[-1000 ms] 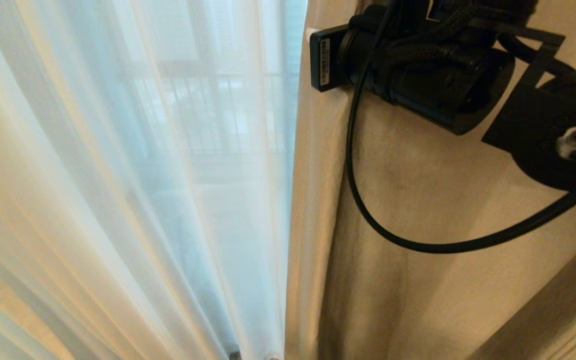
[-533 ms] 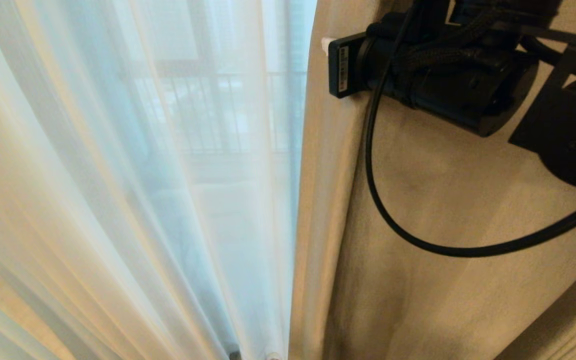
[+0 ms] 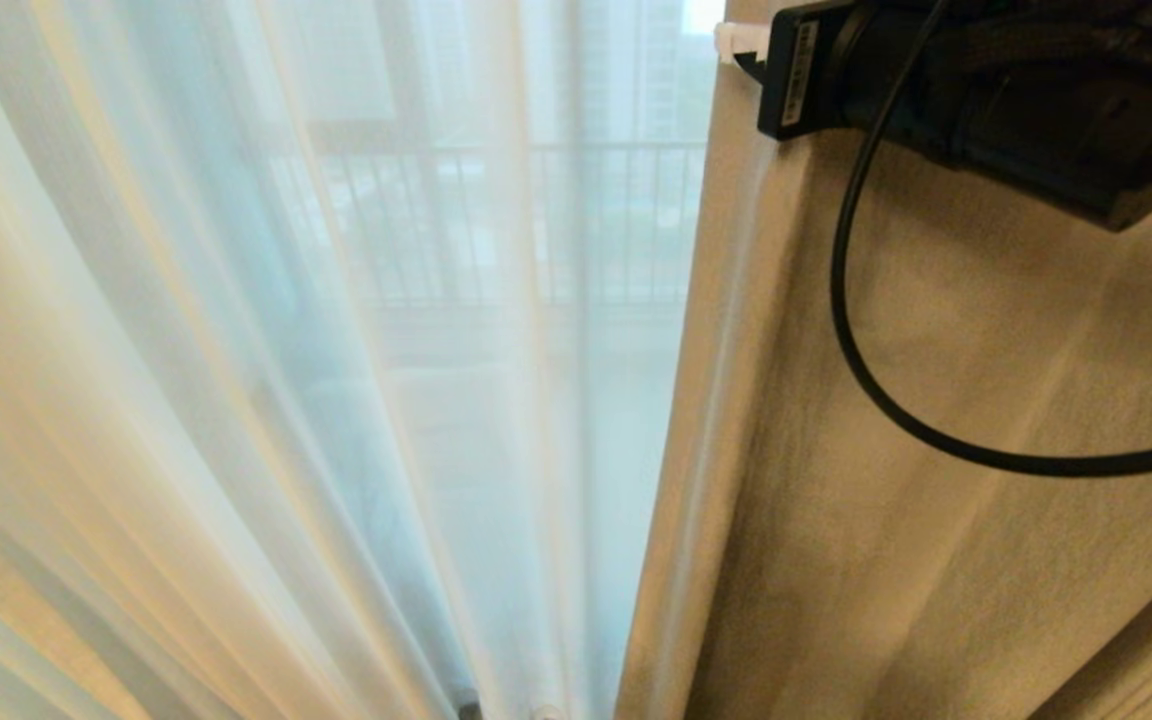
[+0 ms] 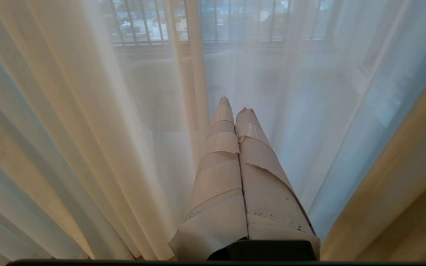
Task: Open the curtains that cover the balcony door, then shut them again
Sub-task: Close the outer curtains on both sides
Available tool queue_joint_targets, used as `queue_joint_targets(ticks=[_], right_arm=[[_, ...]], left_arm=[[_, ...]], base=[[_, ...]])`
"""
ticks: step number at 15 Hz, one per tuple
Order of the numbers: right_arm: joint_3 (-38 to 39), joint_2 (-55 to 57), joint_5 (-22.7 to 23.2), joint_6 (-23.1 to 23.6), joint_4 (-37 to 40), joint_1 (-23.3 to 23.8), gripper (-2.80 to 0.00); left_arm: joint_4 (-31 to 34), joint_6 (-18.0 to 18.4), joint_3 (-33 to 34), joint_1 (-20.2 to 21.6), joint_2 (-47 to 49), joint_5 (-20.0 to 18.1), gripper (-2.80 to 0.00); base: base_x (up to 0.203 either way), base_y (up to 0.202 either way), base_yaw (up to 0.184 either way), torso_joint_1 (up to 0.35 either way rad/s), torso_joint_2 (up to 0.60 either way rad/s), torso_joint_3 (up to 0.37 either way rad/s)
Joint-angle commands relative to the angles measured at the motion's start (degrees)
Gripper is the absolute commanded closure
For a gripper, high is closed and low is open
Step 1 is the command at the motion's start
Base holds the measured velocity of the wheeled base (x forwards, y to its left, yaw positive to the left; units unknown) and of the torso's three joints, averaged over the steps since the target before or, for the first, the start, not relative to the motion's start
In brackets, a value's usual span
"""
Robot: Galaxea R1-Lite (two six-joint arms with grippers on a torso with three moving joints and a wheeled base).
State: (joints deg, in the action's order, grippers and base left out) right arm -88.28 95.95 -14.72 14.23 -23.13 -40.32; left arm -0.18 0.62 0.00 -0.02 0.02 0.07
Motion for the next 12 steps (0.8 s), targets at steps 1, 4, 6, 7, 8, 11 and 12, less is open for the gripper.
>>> queue_joint_targets(ticks=[1,4,6,7,8,11,12], right_arm=[[0.1,-1.9,-0.1,0.1,-0.2,0.2,-2.80],[1.0,-3.4,-0.1,0.3,0.7,0.2,-2.80],[2.8,-5.1,-0.1,0.3,1.4,0.3,-2.80],[4.0,-6.1,-0.1,0.3,1.5,0.3,-2.80],[5.0,-7.1,-0.1,0.3,1.5,0.4,-2.80],[8.5,-10.4,-0.1,0.3,1.5,1.4,-2.80],[10.0,-11.6,-0.1,0.3,1.4,1.8,-2.80]], left_arm=[[-0.1,0.0,0.0,0.0,0.0,0.0,0.00],[0.0,0.0,0.0,0.0,0.0,0.0,0.00],[0.0,0.0,0.0,0.0,0.0,0.0,0.00],[0.0,0.0,0.0,0.0,0.0,-0.1,0.00],[-0.1,0.0,0.0,-0.1,0.0,0.0,0.00],[-0.1,0.0,0.0,0.0,0.0,-0.1,0.00],[-0.1,0.0,0.0,0.0,0.0,0.0,0.00]], base=[[0.000,0.000,0.000,0.000,0.00,0.000],[0.000,0.000,0.000,0.000,0.00,0.000],[0.000,0.000,0.000,0.000,0.00,0.000],[0.000,0.000,0.000,0.000,0.00,0.000],[0.000,0.000,0.000,0.000,0.00,0.000],[0.000,0.000,0.000,0.000,0.00,0.000],[0.000,0.000,0.000,0.000,0.00,0.000]])
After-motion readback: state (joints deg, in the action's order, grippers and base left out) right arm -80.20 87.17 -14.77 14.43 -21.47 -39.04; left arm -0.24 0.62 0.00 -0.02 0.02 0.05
